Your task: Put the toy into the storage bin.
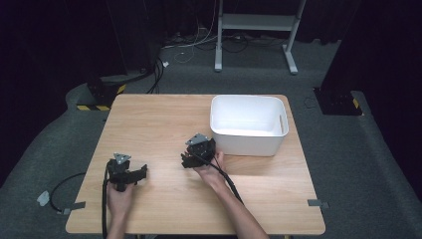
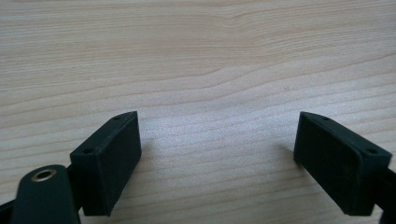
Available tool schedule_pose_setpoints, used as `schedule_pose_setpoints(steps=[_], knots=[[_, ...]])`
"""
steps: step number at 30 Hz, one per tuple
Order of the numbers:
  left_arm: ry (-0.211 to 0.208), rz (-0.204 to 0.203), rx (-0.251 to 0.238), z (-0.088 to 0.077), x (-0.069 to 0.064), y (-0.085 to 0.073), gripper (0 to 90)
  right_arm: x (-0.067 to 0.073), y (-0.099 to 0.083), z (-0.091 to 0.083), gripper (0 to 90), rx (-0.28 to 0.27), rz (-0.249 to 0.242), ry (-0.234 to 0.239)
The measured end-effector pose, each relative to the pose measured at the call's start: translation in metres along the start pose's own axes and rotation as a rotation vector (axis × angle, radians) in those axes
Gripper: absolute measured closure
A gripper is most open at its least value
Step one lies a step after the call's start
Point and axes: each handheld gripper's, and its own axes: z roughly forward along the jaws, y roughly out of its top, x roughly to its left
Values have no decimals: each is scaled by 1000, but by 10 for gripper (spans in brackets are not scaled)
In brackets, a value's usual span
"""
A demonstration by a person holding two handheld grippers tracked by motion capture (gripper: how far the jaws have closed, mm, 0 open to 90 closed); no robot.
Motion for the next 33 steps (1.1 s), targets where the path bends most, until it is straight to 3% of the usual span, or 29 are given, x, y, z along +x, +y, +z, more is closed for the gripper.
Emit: schedule_pose_setpoints(steps=[19,22,33], knots=[[0,-1,0,0,0,0,151,-6,-5,9,230,34,43,77],[0,0,0,0,0,0,151,-6,-5,7,313,23,33,92],[0,-1,0,0,0,0,151,-7,-5,7,330,14,38,93]])
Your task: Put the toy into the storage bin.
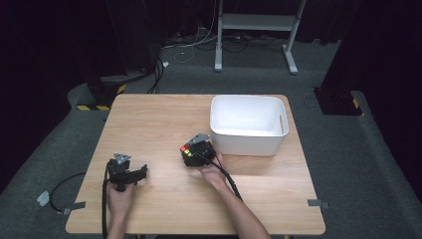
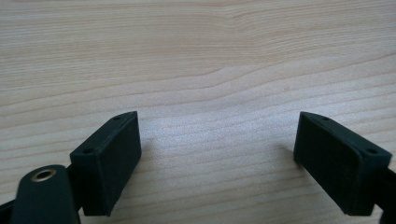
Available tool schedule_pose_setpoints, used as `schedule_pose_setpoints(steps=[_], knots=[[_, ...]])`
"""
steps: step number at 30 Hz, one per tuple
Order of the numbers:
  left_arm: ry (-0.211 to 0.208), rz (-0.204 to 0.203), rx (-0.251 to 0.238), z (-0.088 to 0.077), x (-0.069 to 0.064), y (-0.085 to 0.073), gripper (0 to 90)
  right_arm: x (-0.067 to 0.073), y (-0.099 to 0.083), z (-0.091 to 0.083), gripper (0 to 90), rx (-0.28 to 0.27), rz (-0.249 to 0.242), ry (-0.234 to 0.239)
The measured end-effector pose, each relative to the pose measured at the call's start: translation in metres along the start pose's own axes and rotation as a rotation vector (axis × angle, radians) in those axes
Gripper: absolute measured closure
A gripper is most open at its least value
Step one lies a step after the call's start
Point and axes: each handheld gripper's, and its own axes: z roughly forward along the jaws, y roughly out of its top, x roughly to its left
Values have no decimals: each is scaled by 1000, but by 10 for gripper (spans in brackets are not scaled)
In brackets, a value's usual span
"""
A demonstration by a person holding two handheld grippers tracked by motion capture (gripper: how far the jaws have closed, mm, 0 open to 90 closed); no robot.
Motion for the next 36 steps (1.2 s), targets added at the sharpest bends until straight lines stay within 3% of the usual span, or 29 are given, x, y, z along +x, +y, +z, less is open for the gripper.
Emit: schedule_pose_setpoints(steps=[13,24,36], knots=[[0,0,0,0,0,0,151,-2,0,-1,336,0,10,9],[0,0,0,0,0,0,150,-4,3,-11,337,-35,26,57],[-1,0,-2,0,0,0,151,-1,5,-22,337,-59,2,75]])
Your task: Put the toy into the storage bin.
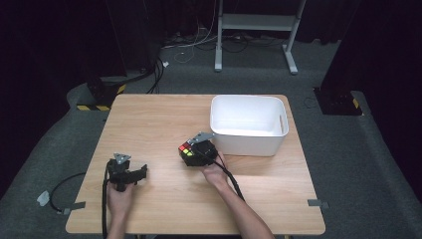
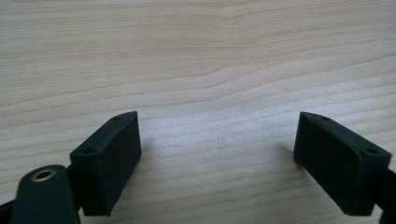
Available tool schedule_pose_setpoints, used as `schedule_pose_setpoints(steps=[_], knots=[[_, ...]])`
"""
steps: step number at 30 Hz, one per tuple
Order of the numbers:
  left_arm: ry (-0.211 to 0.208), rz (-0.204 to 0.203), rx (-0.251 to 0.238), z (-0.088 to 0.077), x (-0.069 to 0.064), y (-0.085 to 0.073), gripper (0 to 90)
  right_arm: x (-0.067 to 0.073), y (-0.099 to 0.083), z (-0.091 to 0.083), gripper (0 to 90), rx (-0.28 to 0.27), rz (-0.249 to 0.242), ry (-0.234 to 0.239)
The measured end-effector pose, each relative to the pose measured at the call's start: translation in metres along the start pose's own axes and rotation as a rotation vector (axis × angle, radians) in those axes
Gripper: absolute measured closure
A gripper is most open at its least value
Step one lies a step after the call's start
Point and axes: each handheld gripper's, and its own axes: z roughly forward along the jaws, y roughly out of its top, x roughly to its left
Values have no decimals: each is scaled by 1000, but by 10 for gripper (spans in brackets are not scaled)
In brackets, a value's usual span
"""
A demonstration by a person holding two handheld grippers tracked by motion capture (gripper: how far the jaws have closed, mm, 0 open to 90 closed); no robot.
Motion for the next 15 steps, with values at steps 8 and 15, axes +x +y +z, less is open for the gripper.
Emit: schedule_pose_setpoints(steps=[8,15], knots=[[-1,-1,2,0,0,0,151,0,0,-10,336,-7,3,22],[-2,-2,0,0,0,0,151,0,-1,-14,337,-5,-3,38]])
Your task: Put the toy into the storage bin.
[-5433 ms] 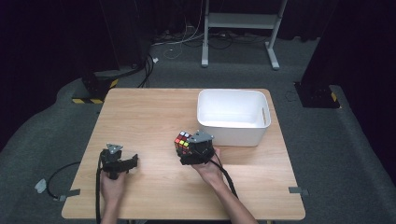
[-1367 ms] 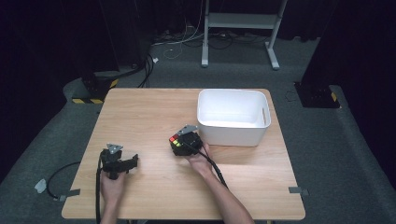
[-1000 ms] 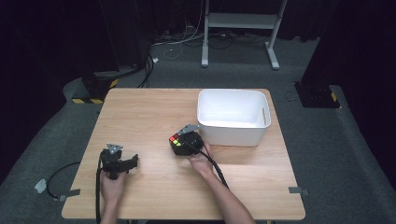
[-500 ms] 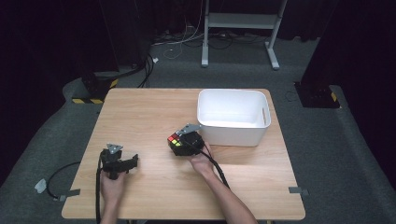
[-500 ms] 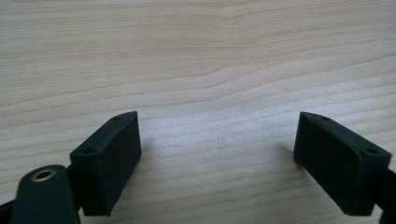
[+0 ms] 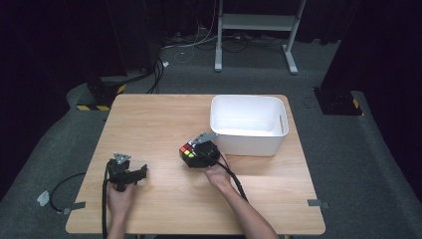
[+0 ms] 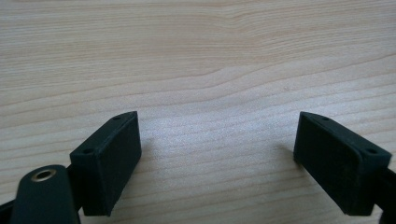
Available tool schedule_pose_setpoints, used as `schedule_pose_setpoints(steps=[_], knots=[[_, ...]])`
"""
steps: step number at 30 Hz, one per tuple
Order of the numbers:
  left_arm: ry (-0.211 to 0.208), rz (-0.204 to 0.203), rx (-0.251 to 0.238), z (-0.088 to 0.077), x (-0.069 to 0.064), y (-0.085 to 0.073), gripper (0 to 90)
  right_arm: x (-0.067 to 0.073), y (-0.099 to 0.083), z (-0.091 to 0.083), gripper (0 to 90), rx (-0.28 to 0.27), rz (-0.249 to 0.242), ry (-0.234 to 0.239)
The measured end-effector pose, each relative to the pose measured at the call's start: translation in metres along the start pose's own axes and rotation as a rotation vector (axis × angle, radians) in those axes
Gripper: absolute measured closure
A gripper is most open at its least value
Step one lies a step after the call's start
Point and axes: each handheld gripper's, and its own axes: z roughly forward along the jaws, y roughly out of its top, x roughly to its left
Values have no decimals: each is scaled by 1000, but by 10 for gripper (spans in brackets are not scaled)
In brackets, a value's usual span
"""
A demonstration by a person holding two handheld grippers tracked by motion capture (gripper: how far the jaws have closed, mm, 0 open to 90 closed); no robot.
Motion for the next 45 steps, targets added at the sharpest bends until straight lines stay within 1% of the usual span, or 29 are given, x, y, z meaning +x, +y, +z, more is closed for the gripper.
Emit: schedule_pose_setpoints(steps=[5,7,13,17,23,32,38,45], knots=[[1,1,0,0,0,0,151,0,-2,-8,337,5,-12,-6],[0,-1,0,0,0,0,151,0,-3,-13,337,-3,-17,-8],[0,1,0,0,0,0,152,3,-3,-22,337,-4,-46,-10],[3,-1,-1,0,0,0,153,6,-3,-24,336,-4,-61,-20],[1,-7,-3,0,0,0,154,13,-4,-26,337,2,-84,-20],[5,0,-1,0,0,0,154,14,-7,-35,337,1,-81,-16],[4,1,0,0,0,0,153,17,-10,-40,337,4,-95,-28],[5,1,1,0,0,0,153,14,-12,-46,336,-10,-57,-33]])
